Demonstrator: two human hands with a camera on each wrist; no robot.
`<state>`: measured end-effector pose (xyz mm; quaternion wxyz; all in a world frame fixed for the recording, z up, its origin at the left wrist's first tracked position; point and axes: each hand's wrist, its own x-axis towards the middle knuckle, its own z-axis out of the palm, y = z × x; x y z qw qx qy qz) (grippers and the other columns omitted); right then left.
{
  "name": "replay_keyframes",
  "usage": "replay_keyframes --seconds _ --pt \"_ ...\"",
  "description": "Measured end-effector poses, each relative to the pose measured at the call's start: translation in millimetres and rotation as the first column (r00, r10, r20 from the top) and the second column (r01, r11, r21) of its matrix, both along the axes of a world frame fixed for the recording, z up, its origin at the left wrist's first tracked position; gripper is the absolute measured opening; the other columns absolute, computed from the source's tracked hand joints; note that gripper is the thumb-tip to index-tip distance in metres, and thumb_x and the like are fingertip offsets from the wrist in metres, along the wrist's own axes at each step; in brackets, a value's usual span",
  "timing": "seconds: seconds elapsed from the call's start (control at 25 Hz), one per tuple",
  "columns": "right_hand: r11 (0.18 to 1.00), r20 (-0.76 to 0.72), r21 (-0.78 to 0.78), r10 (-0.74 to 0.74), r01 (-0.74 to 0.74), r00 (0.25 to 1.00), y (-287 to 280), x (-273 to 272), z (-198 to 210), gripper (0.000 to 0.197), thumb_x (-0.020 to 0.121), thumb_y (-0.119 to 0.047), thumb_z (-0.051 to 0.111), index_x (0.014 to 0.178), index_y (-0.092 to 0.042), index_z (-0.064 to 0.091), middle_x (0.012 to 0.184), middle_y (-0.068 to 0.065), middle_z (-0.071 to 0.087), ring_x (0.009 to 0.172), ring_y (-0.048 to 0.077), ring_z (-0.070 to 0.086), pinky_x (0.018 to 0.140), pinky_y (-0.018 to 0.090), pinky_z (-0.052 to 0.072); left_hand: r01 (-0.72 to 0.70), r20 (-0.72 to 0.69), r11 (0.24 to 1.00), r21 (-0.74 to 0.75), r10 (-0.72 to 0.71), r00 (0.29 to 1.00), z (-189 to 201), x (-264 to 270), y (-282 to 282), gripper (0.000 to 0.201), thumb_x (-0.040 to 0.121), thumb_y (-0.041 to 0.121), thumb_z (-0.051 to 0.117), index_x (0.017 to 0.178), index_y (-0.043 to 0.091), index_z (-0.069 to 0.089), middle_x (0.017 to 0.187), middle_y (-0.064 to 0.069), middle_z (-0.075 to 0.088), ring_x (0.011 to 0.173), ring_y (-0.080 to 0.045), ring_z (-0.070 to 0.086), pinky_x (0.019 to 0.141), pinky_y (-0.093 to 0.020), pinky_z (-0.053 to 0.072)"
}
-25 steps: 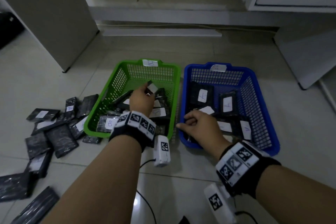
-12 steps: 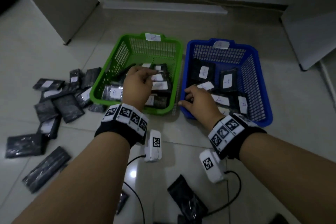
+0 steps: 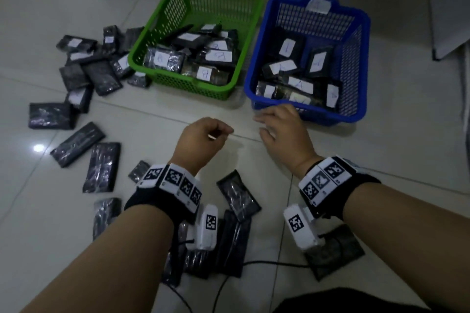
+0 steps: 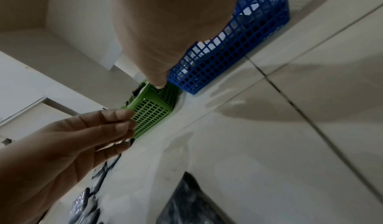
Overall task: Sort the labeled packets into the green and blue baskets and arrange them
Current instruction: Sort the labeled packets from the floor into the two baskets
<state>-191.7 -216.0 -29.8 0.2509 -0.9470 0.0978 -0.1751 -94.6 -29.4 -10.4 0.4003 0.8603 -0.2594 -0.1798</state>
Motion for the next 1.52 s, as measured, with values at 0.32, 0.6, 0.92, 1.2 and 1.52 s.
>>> replay_keyframes --seconds 0.32,0.6,0.92,1.2,1.52 --pt "0.997 -0.087 0.057 -0.046 0.051 0.995 -5 -57 -23 0.021 0.079 -0.007 0.069 0.097 -0.015 0.074 0.093 0.005 0.067 0.099 0.017 0.046 0.089 0.012 0.028 0.691 -0.050 0.638 0.339 -0.721 0.691 -52 -46 21 0.053 0.057 0.033 0.070 0.110 0.035 0.068 0.119 0.002 0.056 0.112 -0.017 0.048 0.096 -0.024 0.024" --pt "0.992 -0.237 0.082 -0.079 0.101 0.968 -18 -114 -2 0.023 0.081 -0.010 0.067 0.103 -0.016 0.072 0.094 0.005 0.067 0.099 0.026 0.052 0.085 0.012 0.028 0.641 -0.097 0.640 0.424 -0.672 0.734 -47 -42 -6 0.063 0.071 0.072 0.040 0.120 0.037 0.060 0.110 0.000 0.059 0.104 -0.024 0.051 0.094 -0.033 0.038" --pt "0.966 -0.615 0.108 -0.123 0.237 0.779 -18 -212 6 0.040 0.084 -0.024 0.066 0.123 -0.021 0.059 0.121 0.004 0.056 0.112 0.027 0.045 0.092 0.026 0.033 0.159 -0.746 0.985 -0.069 -0.157 0.647 2 -114 -75 0.033 0.098 0.032 0.045 0.107 0.004 0.061 0.097 -0.018 0.066 0.083 -0.027 0.066 0.060 -0.030 0.059" --pt "0.997 -0.824 -0.071 -0.048 -0.018 0.564 -10 -238 -6 0.064 0.066 -0.016 0.078 0.120 -0.010 0.046 0.124 0.011 0.038 0.110 0.028 0.038 0.082 0.038 0.043 0.211 -0.728 0.963 -0.166 -0.264 0.633 3 -116 -94 0.018 0.094 0.012 0.054 0.111 0.010 0.061 0.096 -0.011 0.067 0.081 -0.020 0.065 0.063 -0.028 0.059" --pt "0.973 -0.529 0.119 -0.105 0.196 0.842 -26 -177 24 0.030 0.071 -0.016 0.070 0.077 -0.024 0.043 0.096 -0.006 0.044 0.075 0.021 0.051 0.063 0.035 0.046 -0.068 -0.671 0.947 -0.314 -0.171 0.721 7 -70 -86 0.023 0.093 0.004 0.051 0.111 0.009 0.064 0.097 -0.013 0.067 0.078 -0.021 0.062 0.059 -0.023 0.055"
